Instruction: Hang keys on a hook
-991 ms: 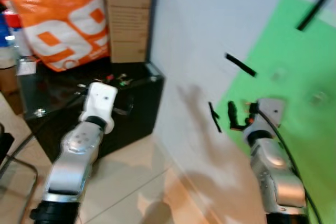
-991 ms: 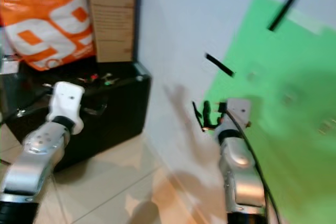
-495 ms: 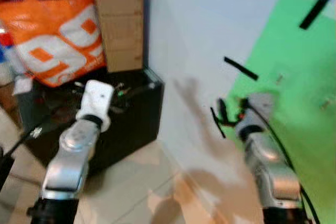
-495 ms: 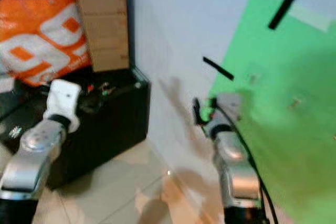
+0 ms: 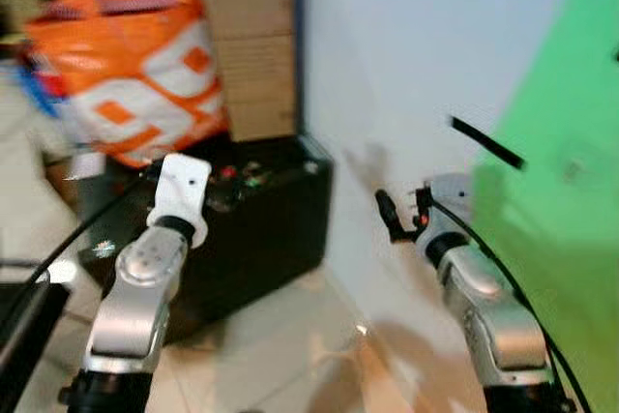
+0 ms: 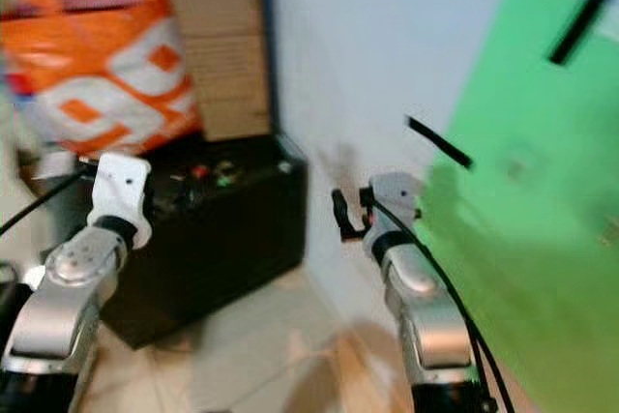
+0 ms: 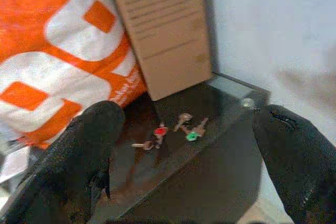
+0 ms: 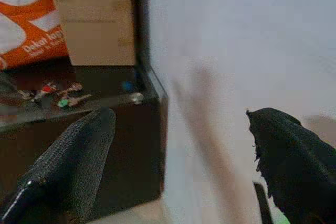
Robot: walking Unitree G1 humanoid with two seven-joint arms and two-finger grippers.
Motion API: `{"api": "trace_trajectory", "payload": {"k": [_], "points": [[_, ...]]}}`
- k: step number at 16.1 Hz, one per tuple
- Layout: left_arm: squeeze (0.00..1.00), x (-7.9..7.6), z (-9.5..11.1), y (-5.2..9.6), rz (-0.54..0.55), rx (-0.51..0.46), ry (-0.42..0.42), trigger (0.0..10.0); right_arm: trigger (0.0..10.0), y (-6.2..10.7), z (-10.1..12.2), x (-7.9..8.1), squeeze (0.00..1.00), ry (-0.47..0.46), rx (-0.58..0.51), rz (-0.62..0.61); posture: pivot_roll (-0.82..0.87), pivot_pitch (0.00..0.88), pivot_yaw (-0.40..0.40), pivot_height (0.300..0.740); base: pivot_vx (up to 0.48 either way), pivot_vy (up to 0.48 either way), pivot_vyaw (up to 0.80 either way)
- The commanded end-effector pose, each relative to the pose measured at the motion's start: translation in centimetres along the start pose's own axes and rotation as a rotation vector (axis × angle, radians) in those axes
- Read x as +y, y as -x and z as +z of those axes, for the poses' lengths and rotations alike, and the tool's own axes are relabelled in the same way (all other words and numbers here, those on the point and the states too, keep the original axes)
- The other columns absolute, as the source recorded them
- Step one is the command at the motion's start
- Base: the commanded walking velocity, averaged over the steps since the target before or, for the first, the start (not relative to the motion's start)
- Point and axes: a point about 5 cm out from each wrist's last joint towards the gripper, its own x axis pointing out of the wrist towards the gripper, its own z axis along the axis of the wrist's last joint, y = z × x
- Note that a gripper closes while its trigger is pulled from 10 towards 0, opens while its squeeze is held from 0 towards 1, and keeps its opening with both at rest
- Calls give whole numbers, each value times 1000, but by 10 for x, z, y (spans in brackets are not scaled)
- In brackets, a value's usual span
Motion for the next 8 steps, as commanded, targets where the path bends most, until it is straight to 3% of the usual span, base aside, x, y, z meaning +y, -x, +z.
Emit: {"api": "trace_trajectory", "payload": {"k": [1, 4, 8], "points": [[1000, -6, 2, 1, -27, -6, 2, 10000, 10000, 1, -7, -15, 0, -7, 56, -83, -69, 0, 20, 740, 270, 0, 0], [1000, -8, -1, 3, -40, -8, -18, 10000, 10000, 3, -11, -14, 0, -32, 71, -60, -82, 0, 23, 740, 275, 0, 0], [1000, -8, -6, 2, -37, -1, -6, 10000, 10000, 2, -7, -14, 0, 6, 35, -76, -82, 0, 18, 740, 277, 0, 0]]}}
